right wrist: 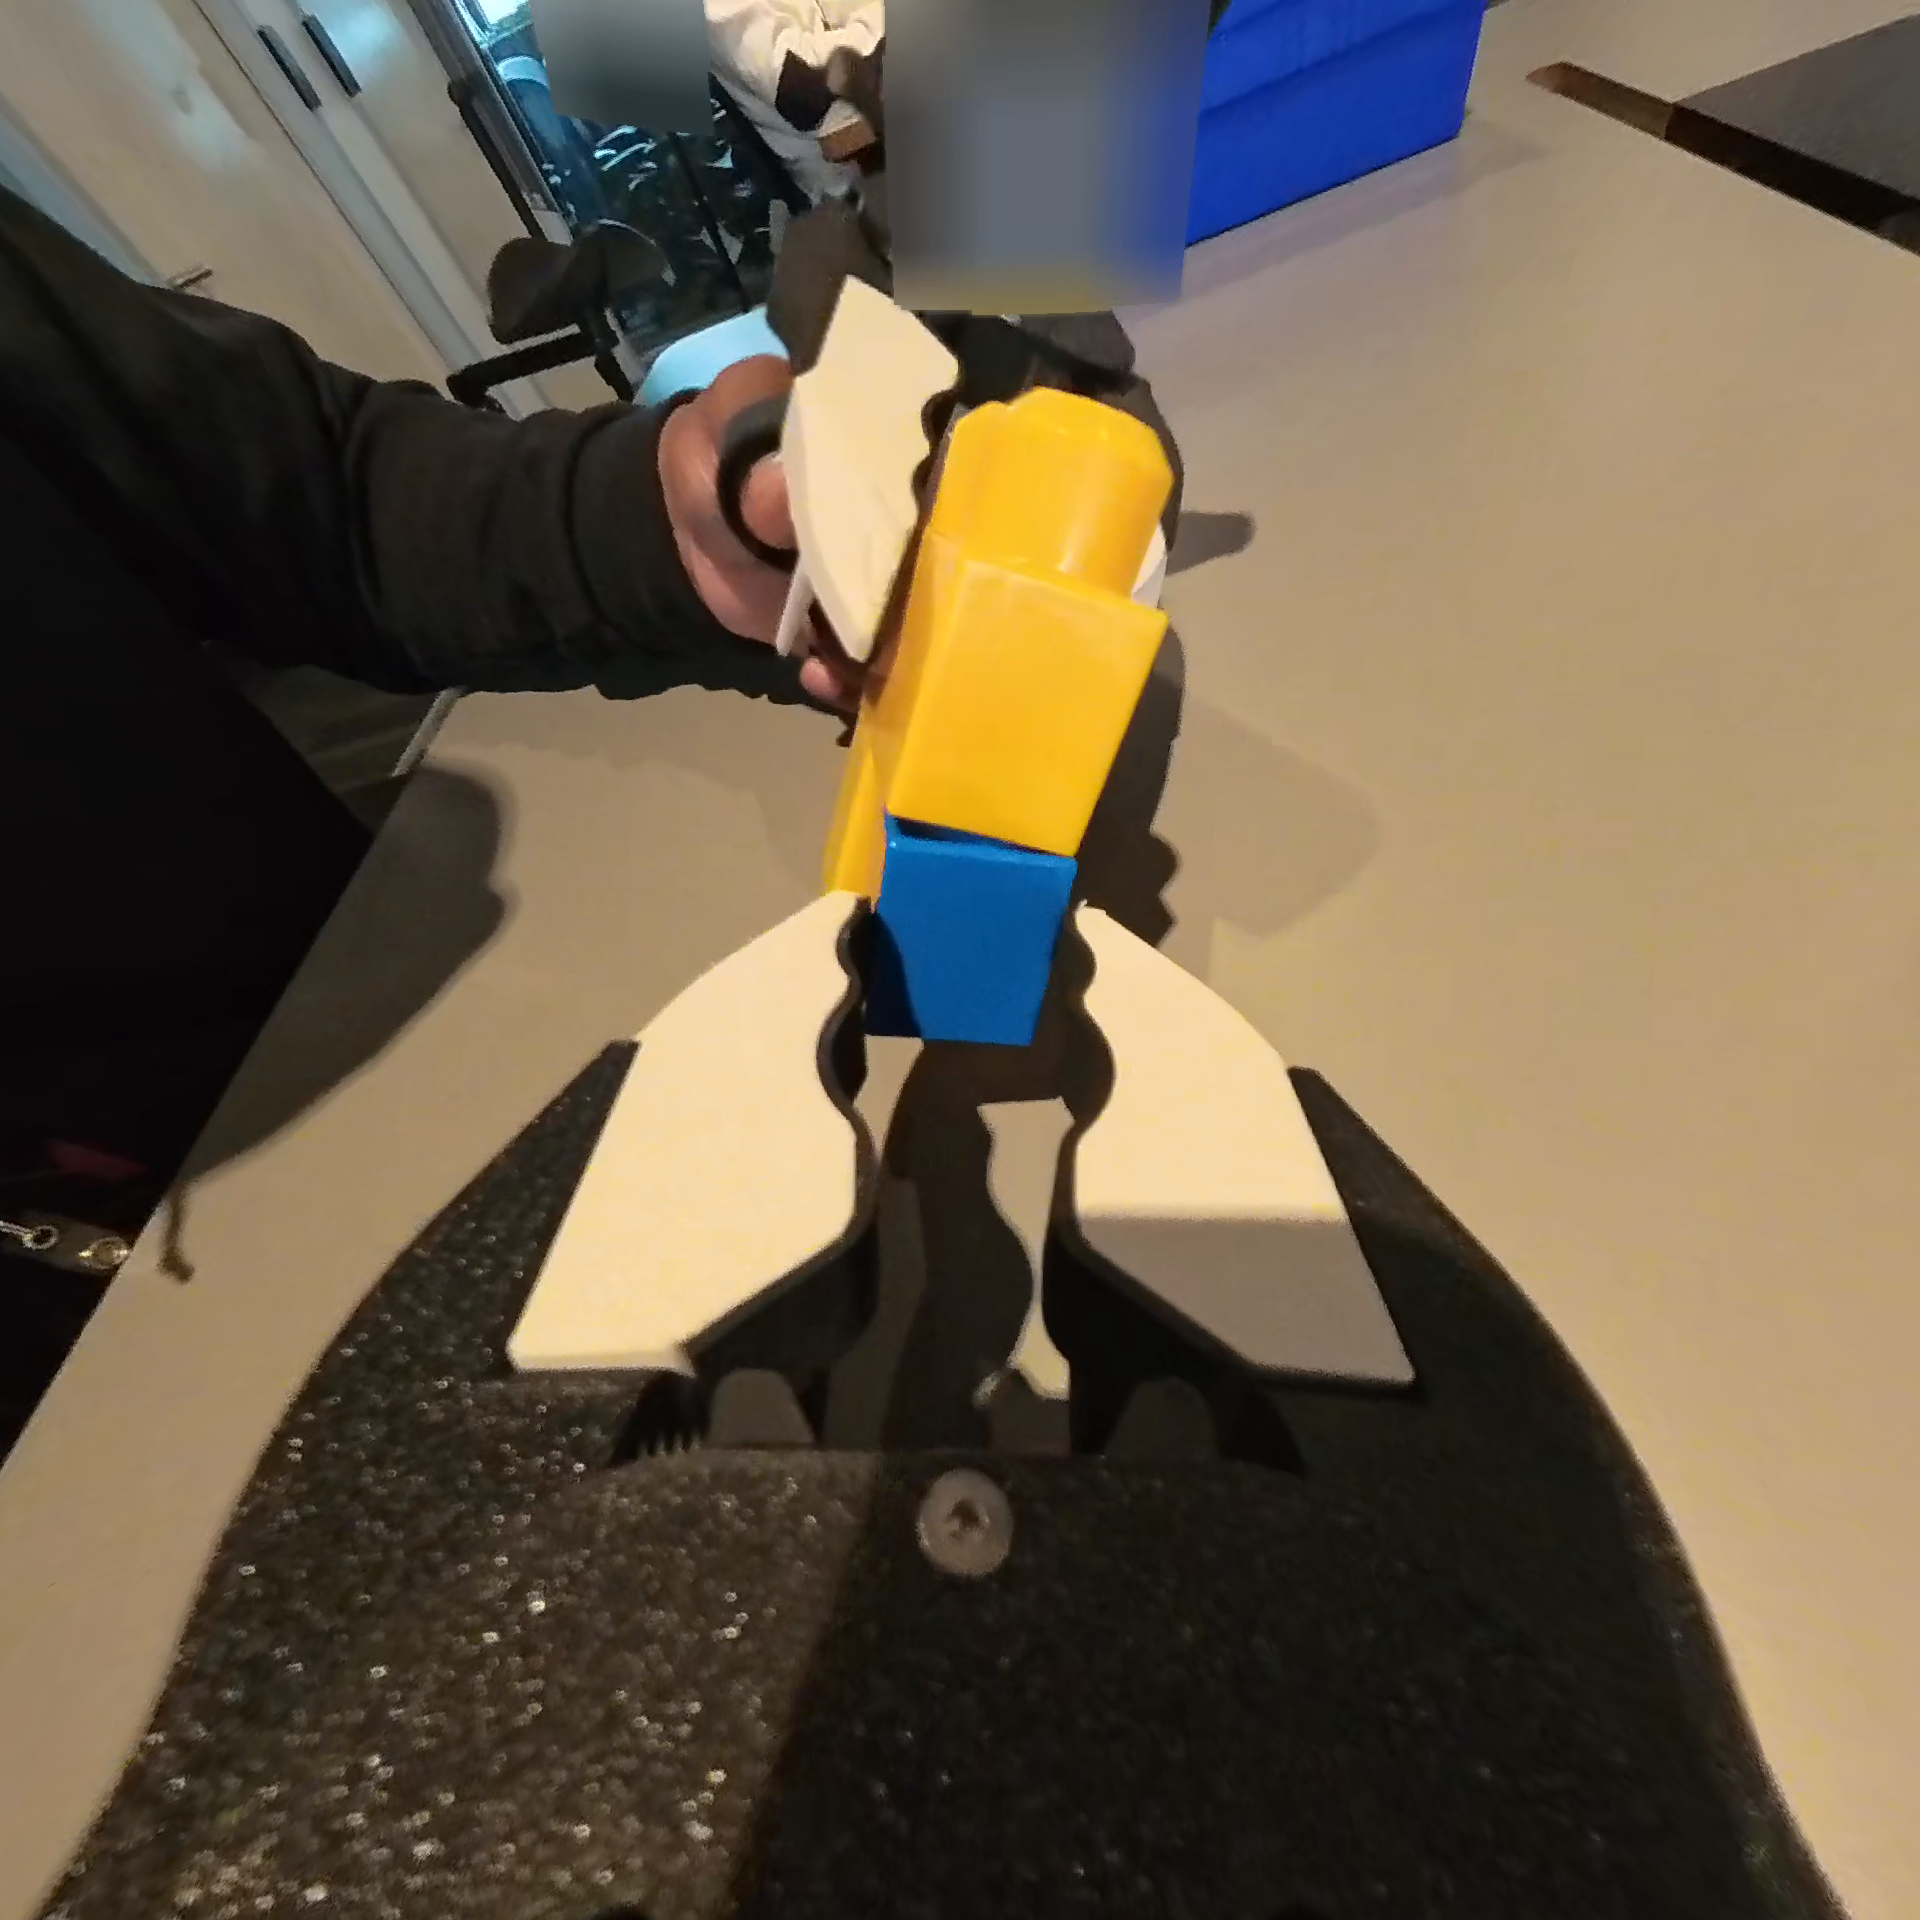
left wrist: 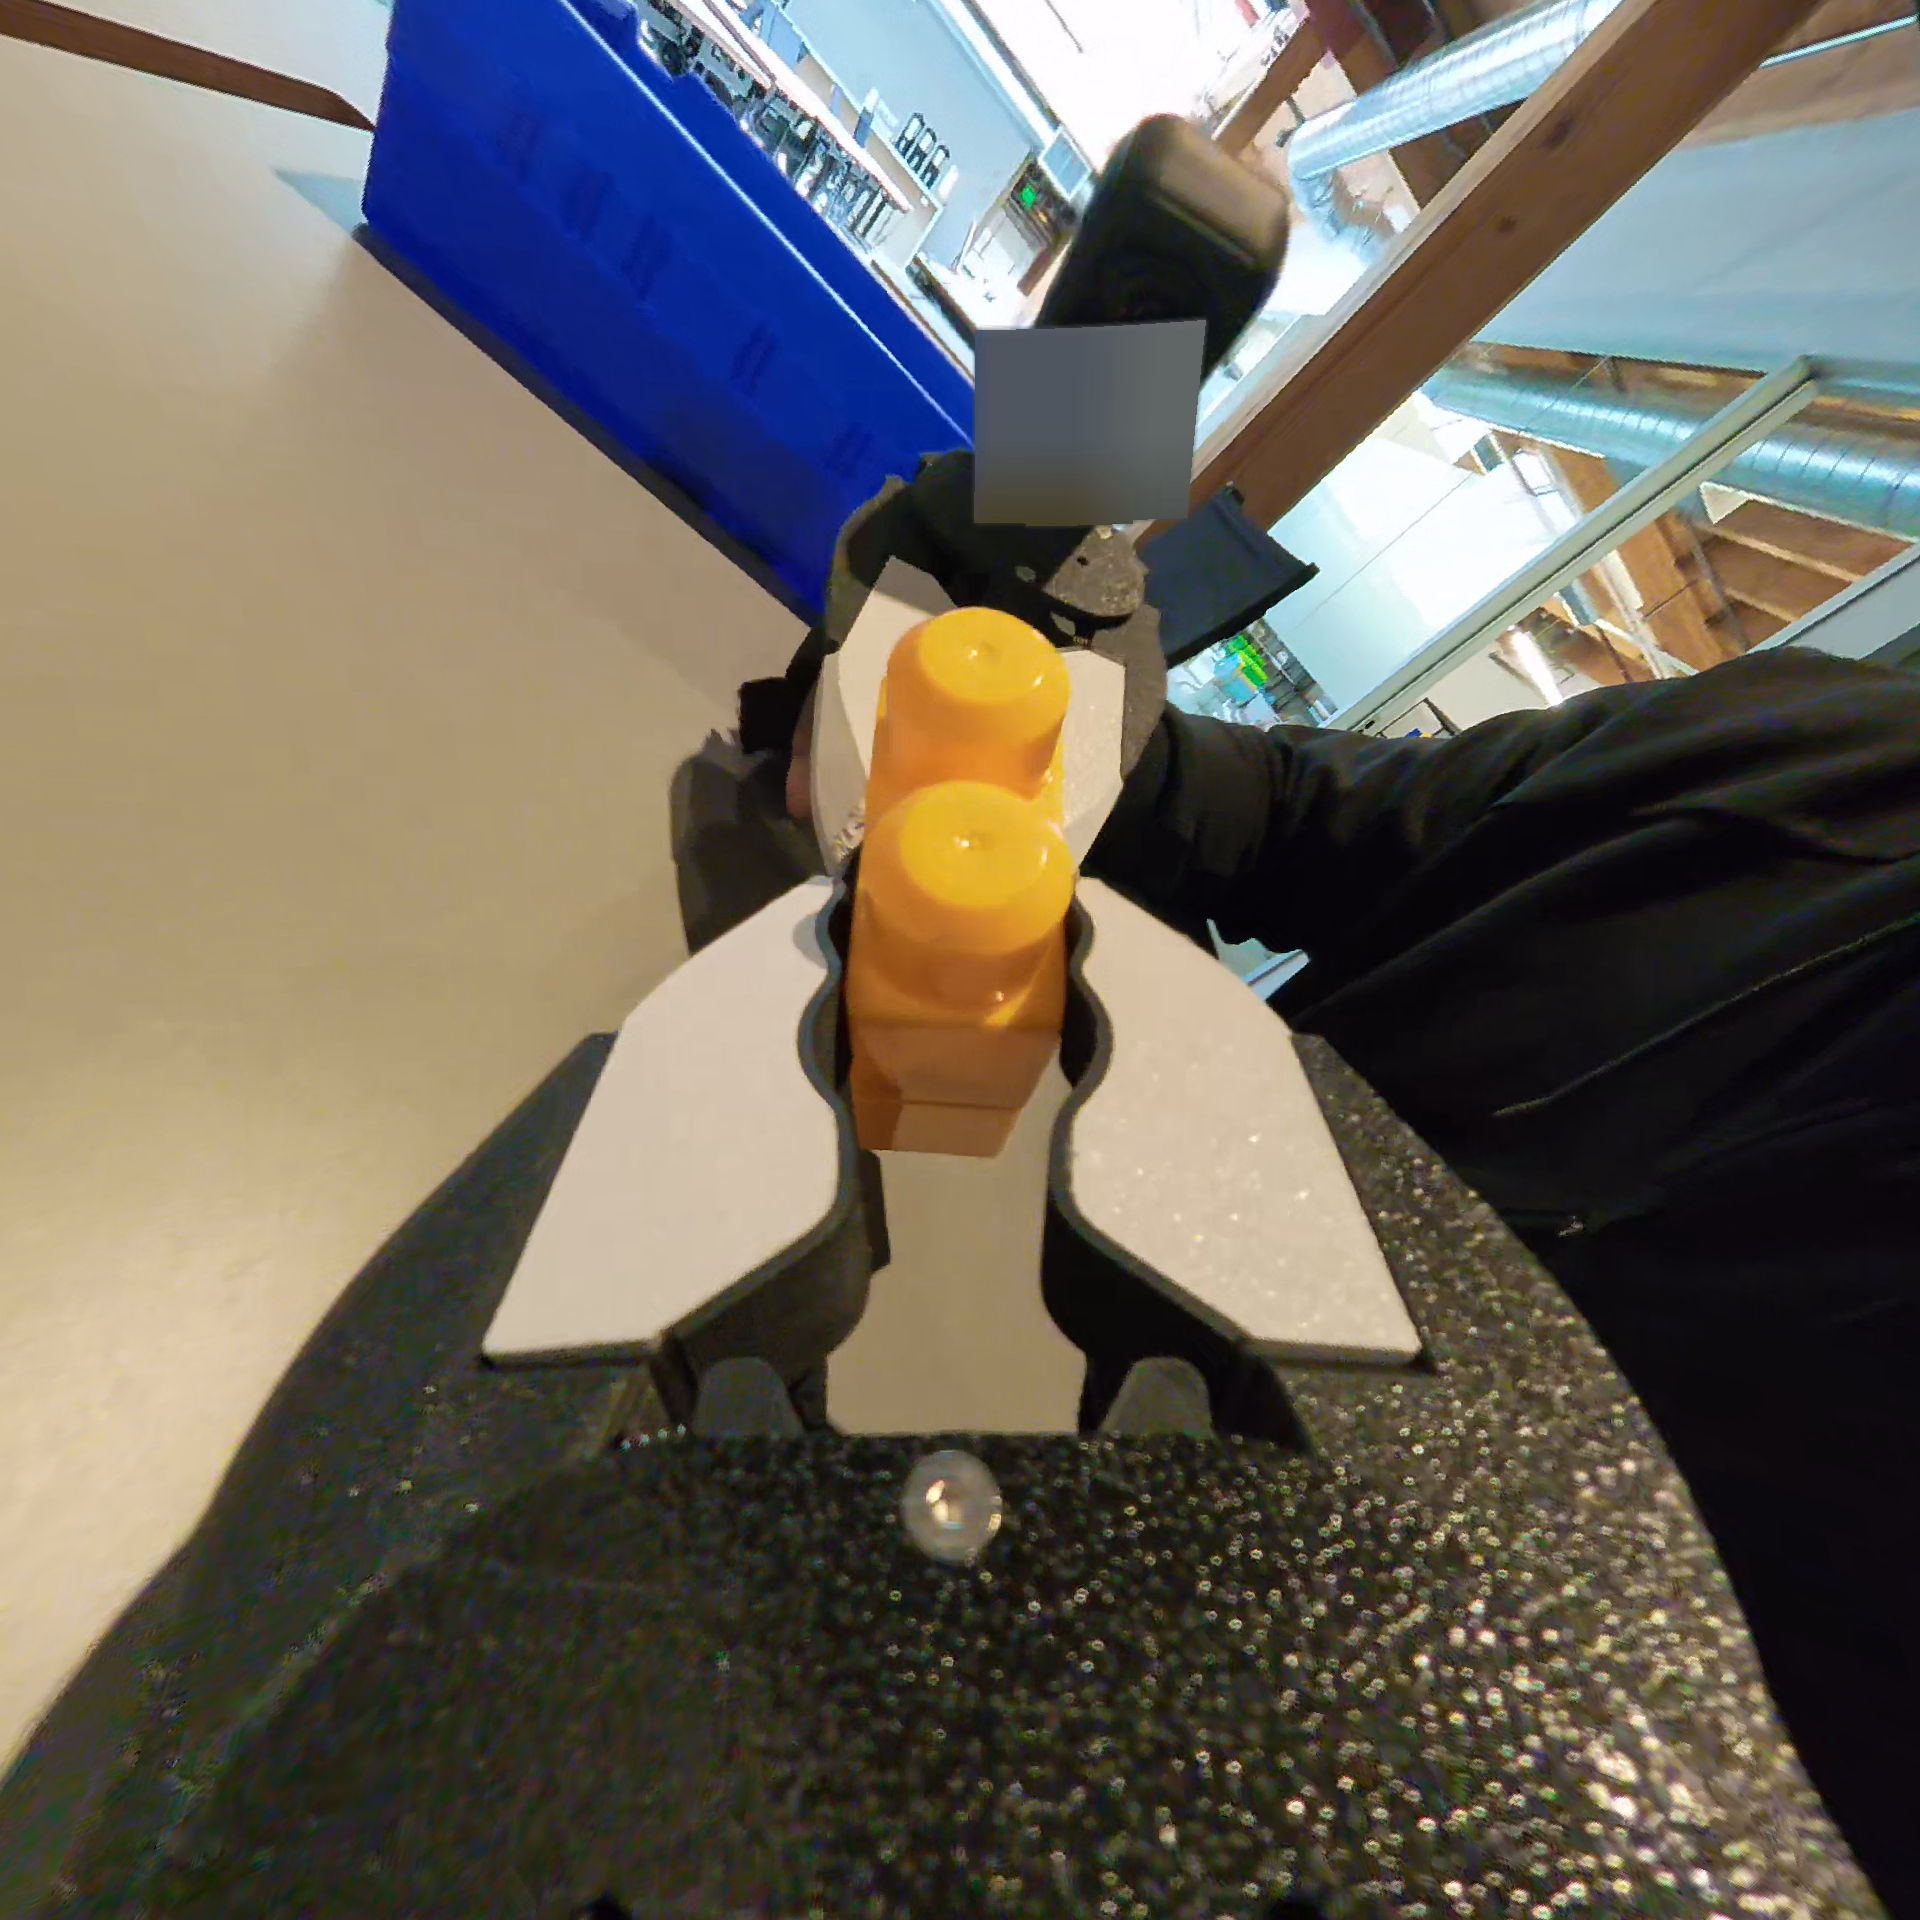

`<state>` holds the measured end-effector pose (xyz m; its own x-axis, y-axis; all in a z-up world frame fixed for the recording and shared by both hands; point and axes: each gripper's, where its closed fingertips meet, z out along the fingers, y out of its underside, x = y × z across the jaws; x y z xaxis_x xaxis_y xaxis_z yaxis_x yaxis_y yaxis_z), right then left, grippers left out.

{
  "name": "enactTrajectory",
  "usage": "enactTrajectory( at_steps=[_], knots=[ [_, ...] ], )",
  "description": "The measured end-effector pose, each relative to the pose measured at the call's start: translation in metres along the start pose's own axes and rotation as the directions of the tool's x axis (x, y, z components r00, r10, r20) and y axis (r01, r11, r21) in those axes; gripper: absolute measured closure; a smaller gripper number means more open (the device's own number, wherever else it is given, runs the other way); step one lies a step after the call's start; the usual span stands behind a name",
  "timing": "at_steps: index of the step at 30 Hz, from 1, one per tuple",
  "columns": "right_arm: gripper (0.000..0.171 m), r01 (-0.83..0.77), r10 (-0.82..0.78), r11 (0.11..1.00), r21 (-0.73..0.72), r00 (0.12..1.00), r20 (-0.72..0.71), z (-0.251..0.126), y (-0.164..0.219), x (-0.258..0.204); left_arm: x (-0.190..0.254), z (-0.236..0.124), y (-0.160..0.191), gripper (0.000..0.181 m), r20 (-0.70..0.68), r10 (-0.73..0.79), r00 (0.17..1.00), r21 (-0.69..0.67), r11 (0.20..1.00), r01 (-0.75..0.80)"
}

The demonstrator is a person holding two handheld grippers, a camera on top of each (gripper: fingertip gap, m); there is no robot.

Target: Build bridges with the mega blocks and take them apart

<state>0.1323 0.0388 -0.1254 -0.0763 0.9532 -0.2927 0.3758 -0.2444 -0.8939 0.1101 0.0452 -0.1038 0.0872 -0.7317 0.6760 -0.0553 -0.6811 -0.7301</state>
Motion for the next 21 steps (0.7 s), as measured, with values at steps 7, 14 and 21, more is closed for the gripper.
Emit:
enactTrajectory(
  at_steps=[7,14,21],
  knots=[
    [0.138,0.03,-0.03,1.0,0.0,0.999,-0.02,0.0,0.0,0.0,0.0,0.0,0.0,0.145,-0.015,-0.026,1.0,0.003,1.0,0.026],
    [0.137,0.084,-0.086,0.996,-0.022,0.994,-0.066,0.0,0.002,0.002,0.0,-0.002,-0.001,0.145,-0.026,-0.056,0.998,0.009,0.998,0.056],
    [0.138,0.254,-0.27,0.961,-0.113,0.95,-0.158,-0.002,0.011,0.009,-0.014,-0.031,-0.026,0.145,-0.08,-0.183,0.98,0.194,0.961,0.195]
  ],
)
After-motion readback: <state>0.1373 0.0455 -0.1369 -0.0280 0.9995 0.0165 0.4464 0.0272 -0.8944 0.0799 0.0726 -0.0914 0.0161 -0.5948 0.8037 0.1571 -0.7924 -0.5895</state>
